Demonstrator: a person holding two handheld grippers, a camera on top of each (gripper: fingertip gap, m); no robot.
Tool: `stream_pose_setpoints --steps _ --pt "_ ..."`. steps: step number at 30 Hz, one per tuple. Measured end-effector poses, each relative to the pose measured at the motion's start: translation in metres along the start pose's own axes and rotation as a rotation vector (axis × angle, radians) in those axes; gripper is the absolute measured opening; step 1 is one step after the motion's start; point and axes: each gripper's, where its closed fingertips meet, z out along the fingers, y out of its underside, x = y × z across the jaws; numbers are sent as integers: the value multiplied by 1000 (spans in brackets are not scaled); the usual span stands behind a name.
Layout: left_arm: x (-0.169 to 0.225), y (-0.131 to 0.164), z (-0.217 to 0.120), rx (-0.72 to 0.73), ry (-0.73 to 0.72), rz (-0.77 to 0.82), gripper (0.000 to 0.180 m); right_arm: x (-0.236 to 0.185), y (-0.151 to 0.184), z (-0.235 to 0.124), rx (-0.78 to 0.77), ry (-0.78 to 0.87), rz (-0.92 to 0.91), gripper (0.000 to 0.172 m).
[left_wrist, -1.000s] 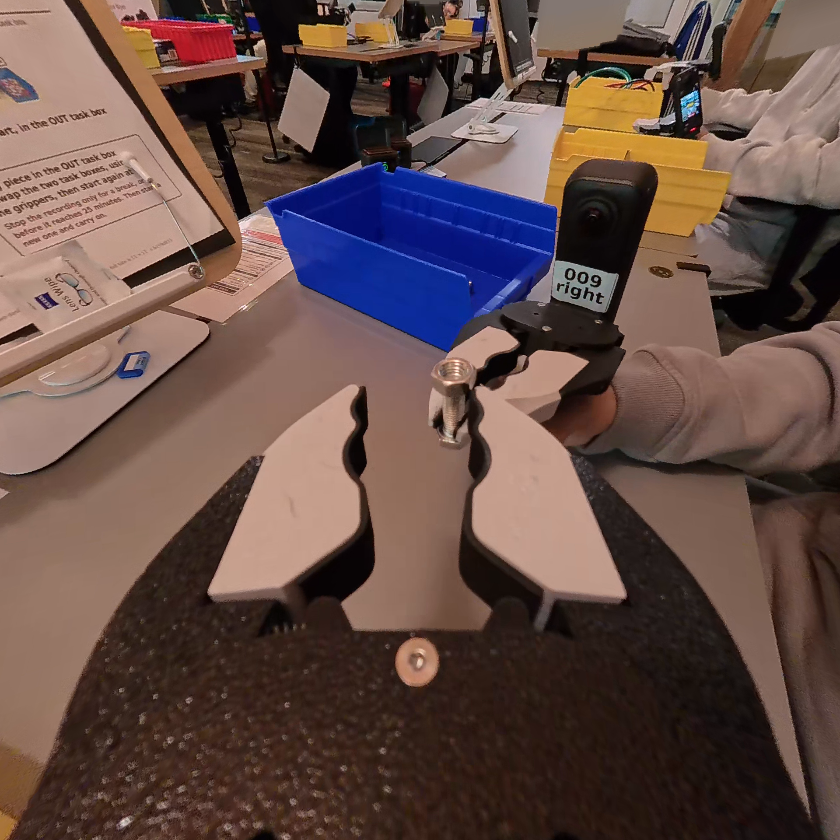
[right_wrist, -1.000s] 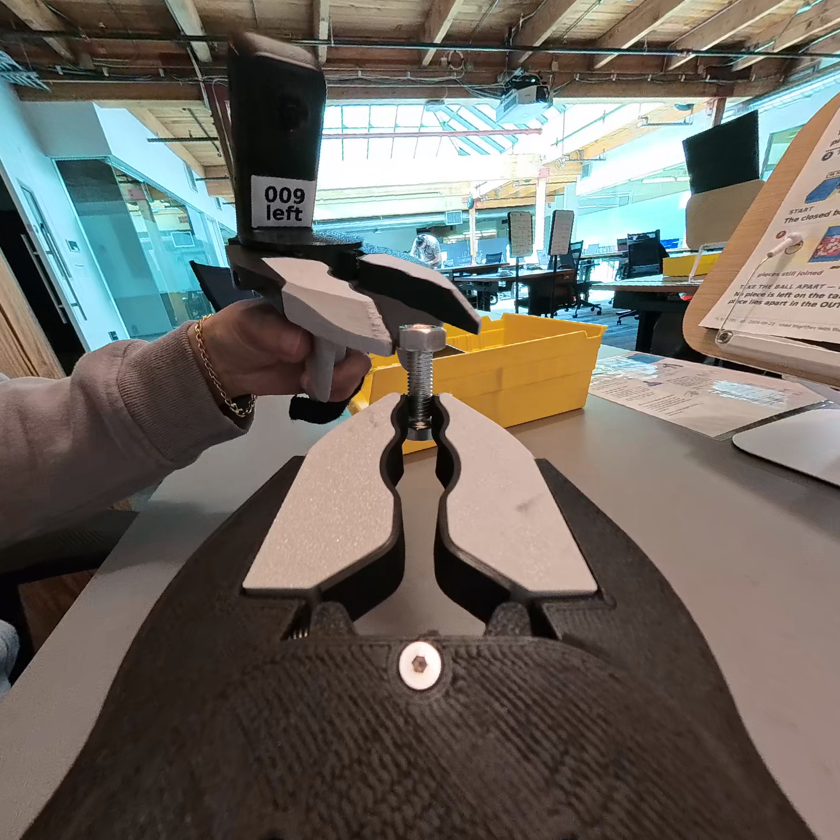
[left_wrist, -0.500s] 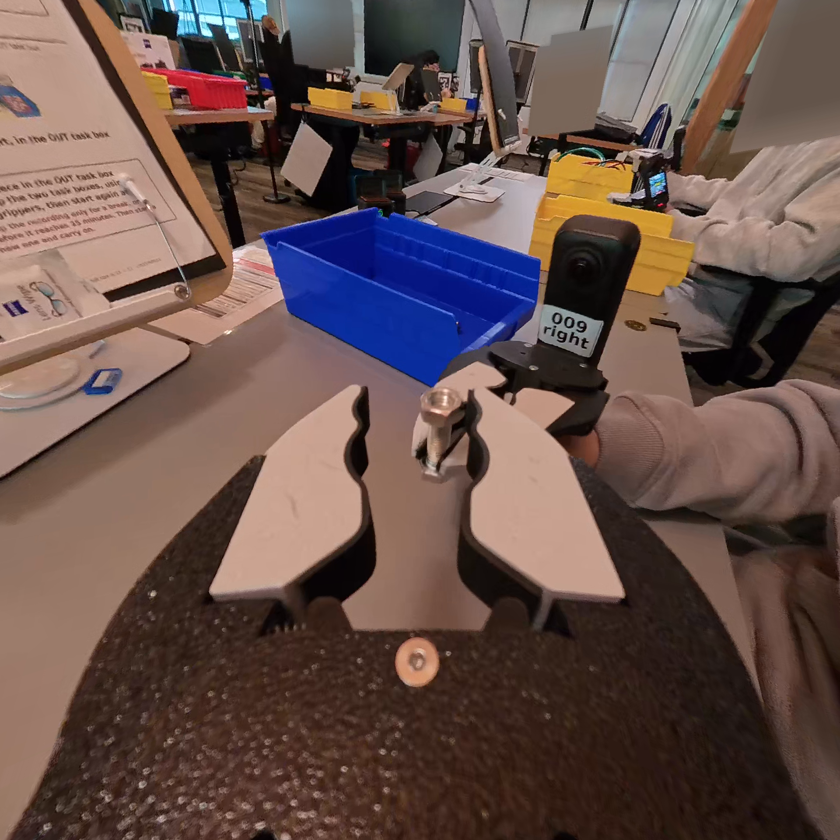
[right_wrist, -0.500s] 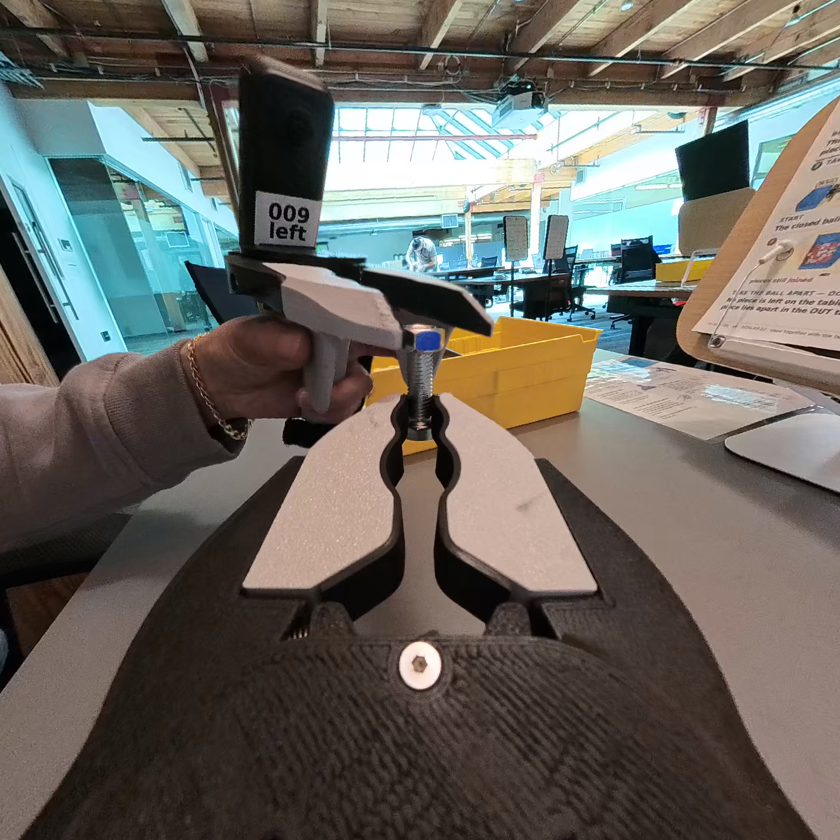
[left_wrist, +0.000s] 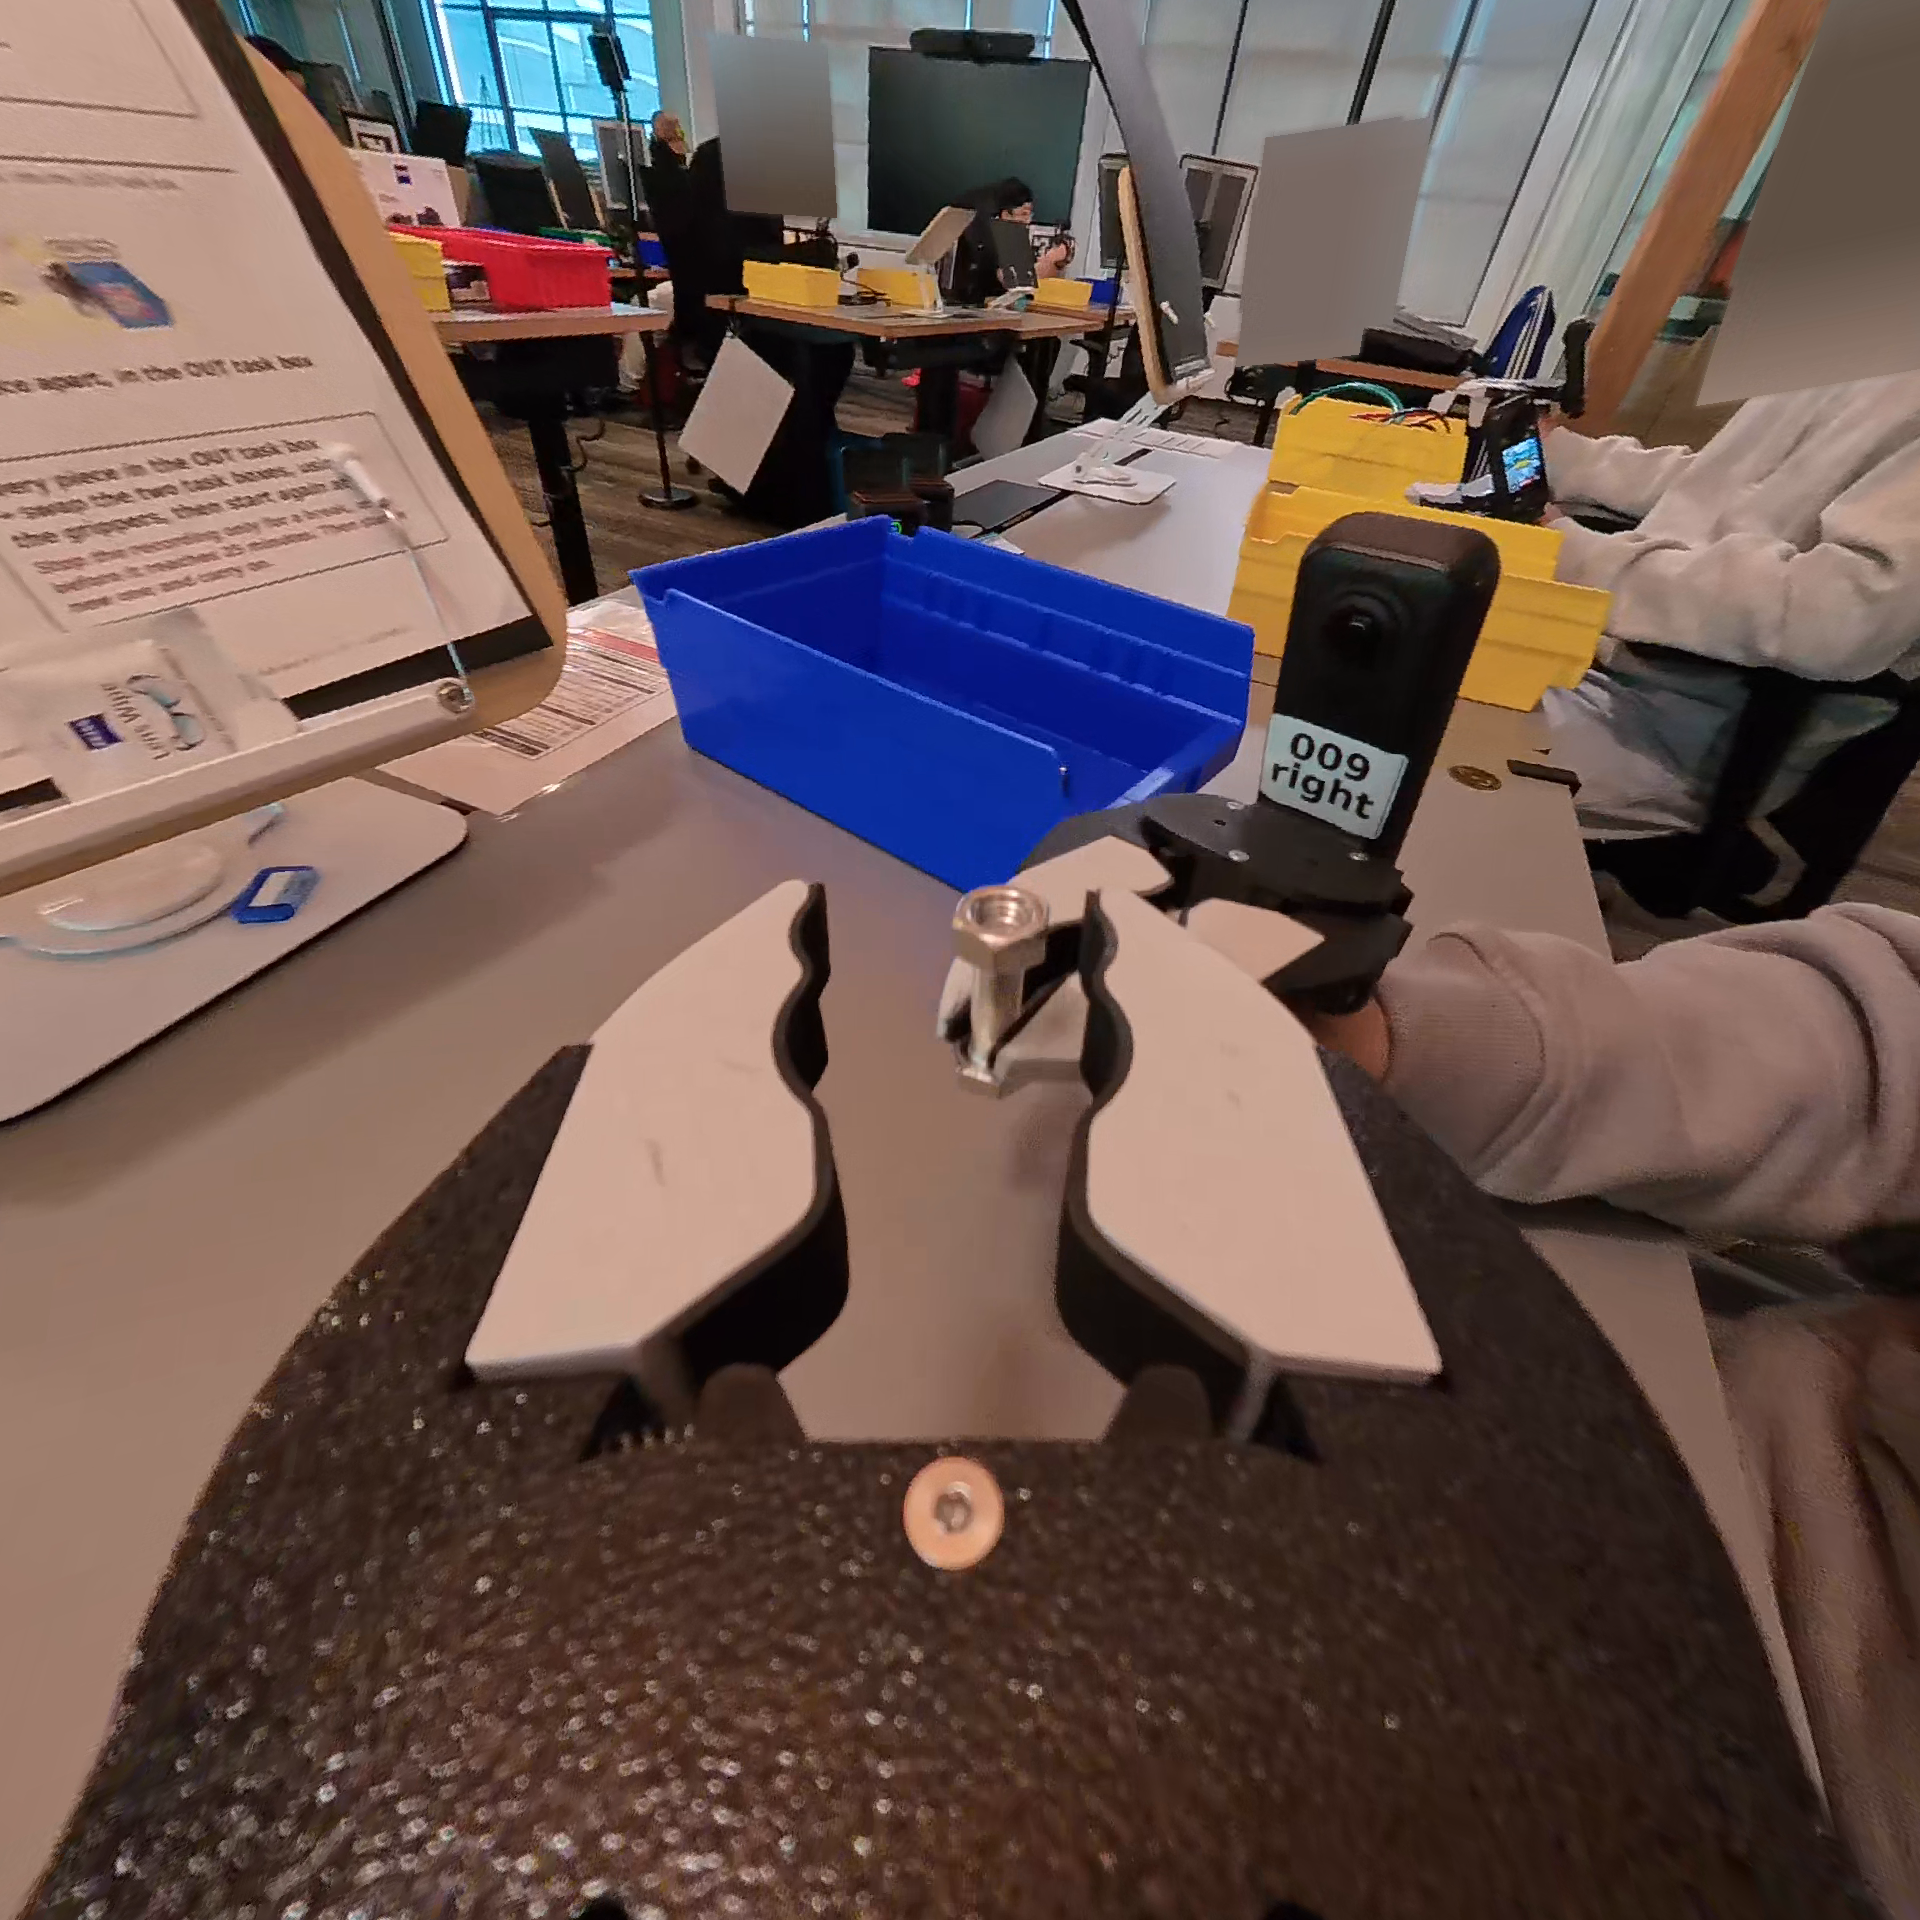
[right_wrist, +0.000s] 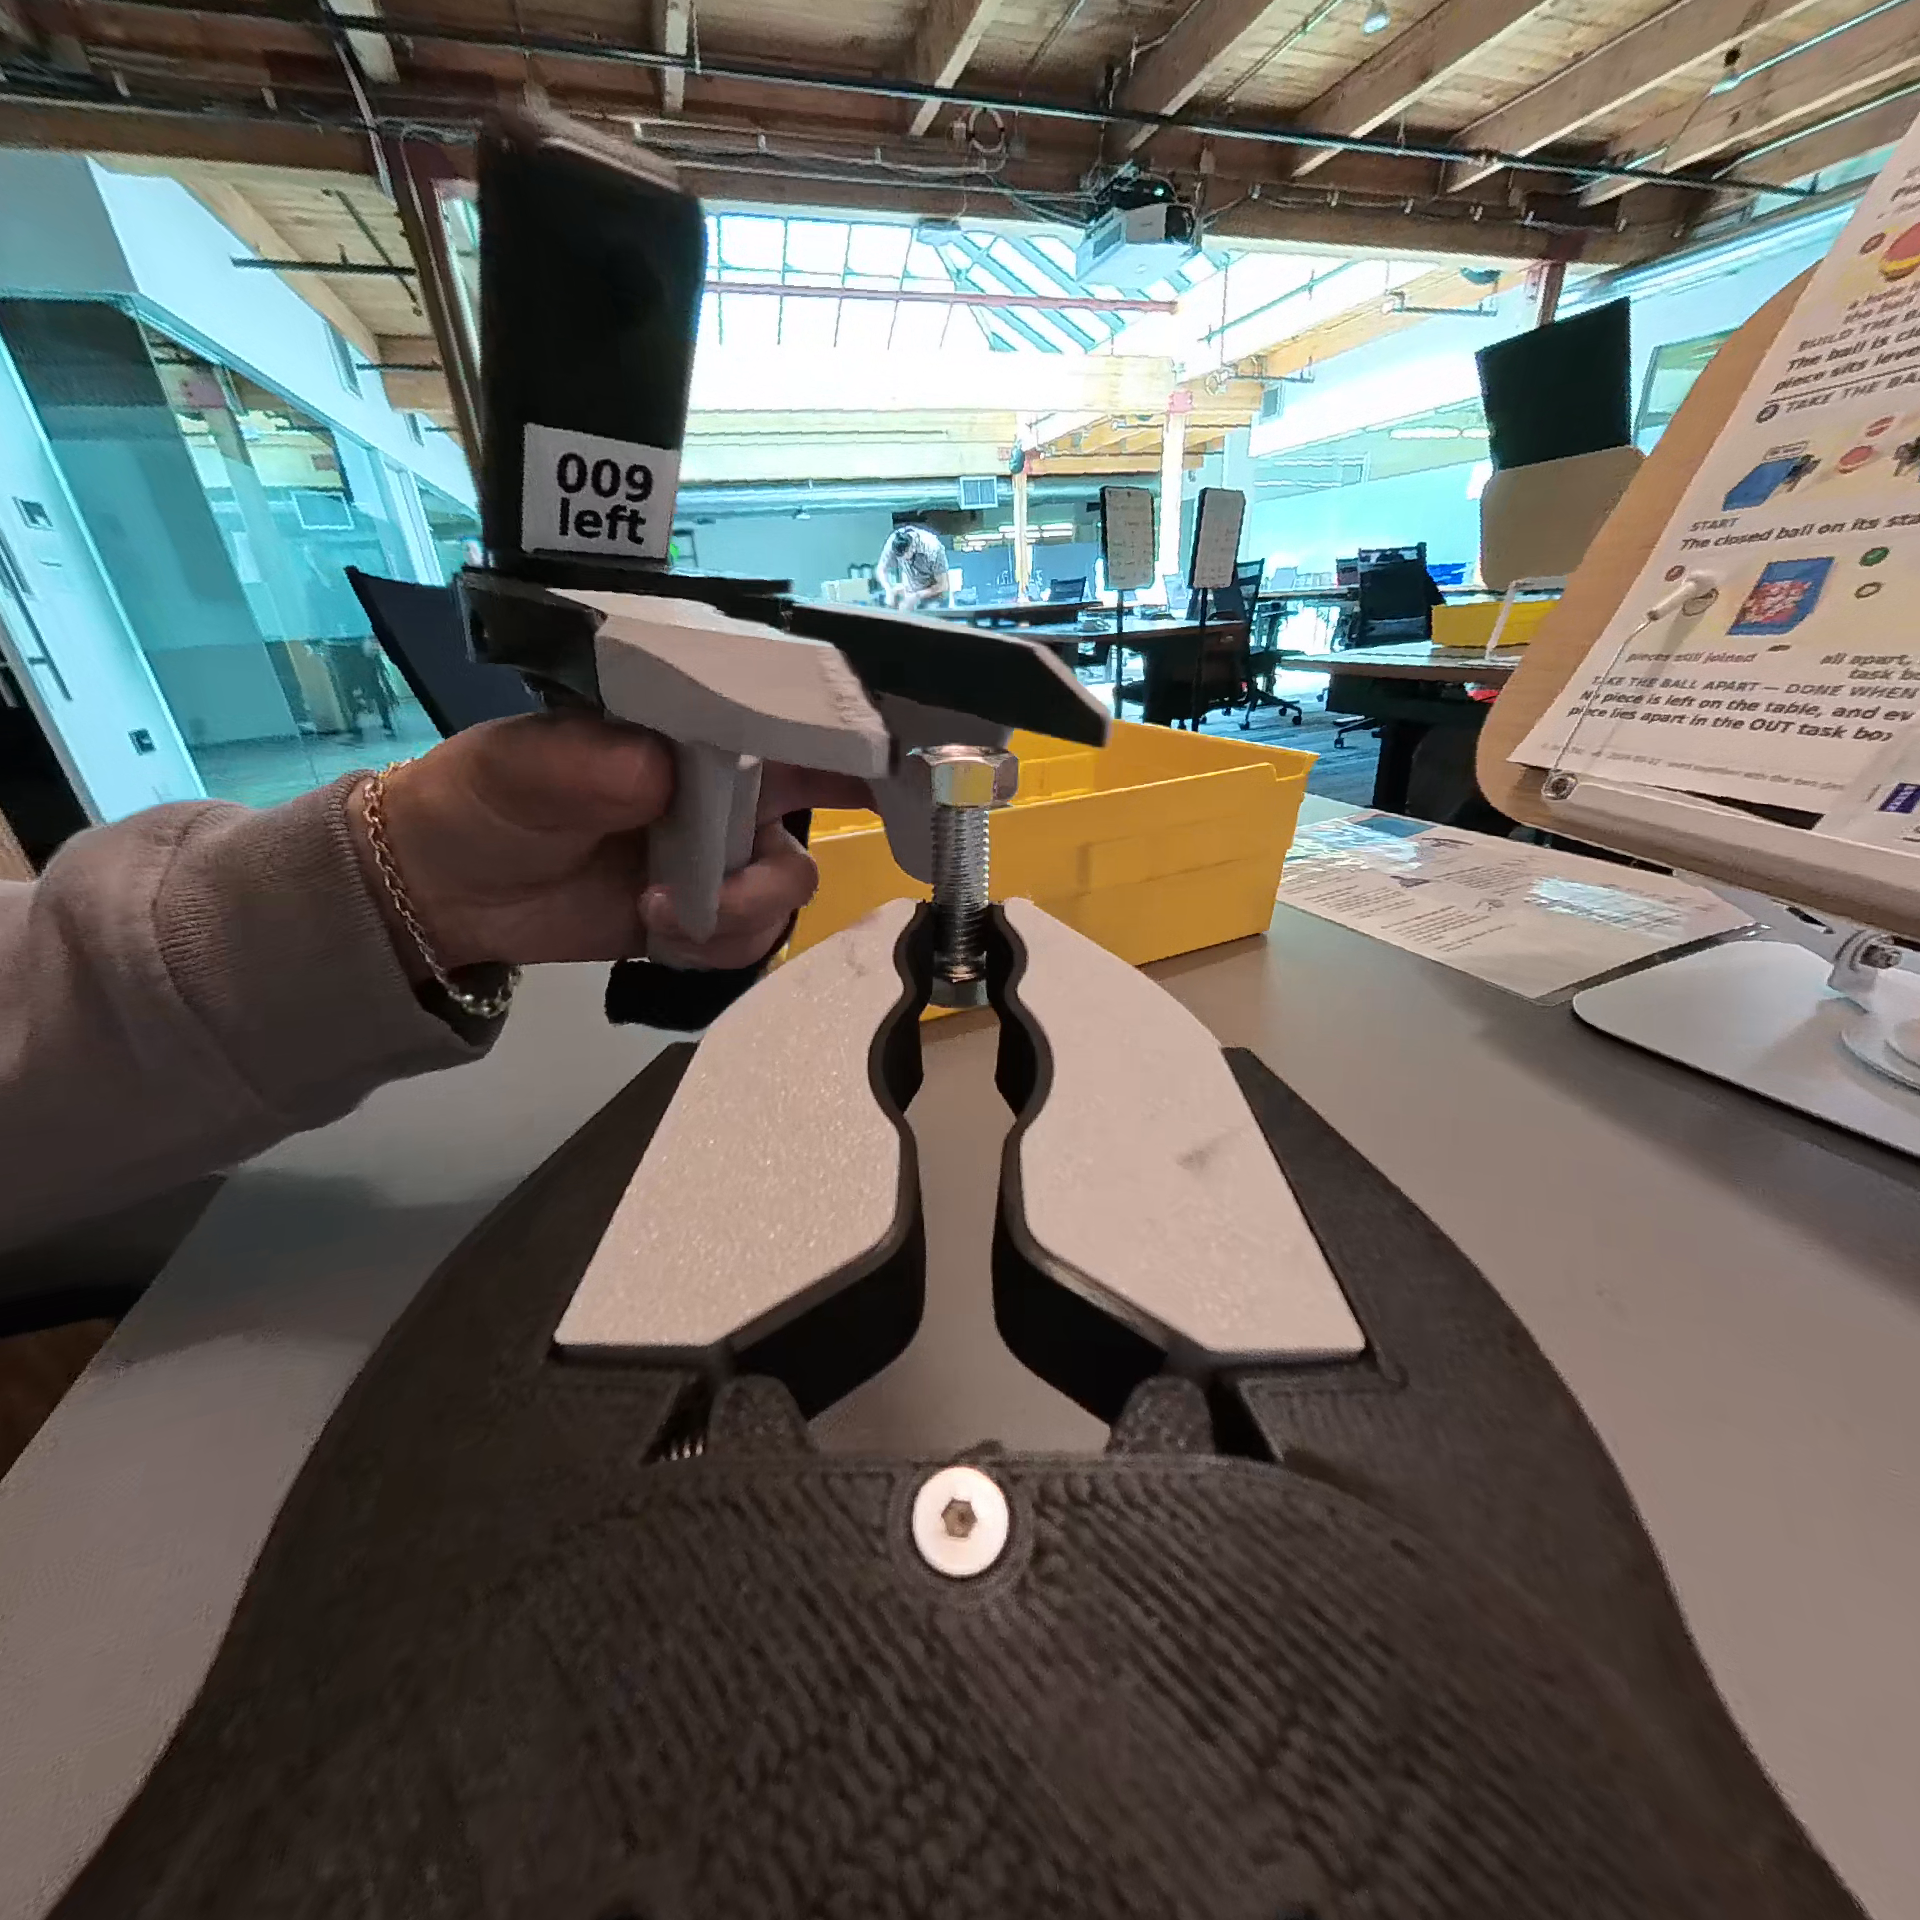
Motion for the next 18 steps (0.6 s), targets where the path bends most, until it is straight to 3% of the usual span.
stream_pose_setpoints --steps 5,9,18 --pt "-13 7 -2 2 -43 -52 48 5 1 -1 -10 25 -6 9" --pt "-41 13 -23 -16 -186 -51 40 11 -4 -5 19 43 19 9" --pt "-8 1 5 67 -54 -92 53 5 0 -1 3 30 4 9"
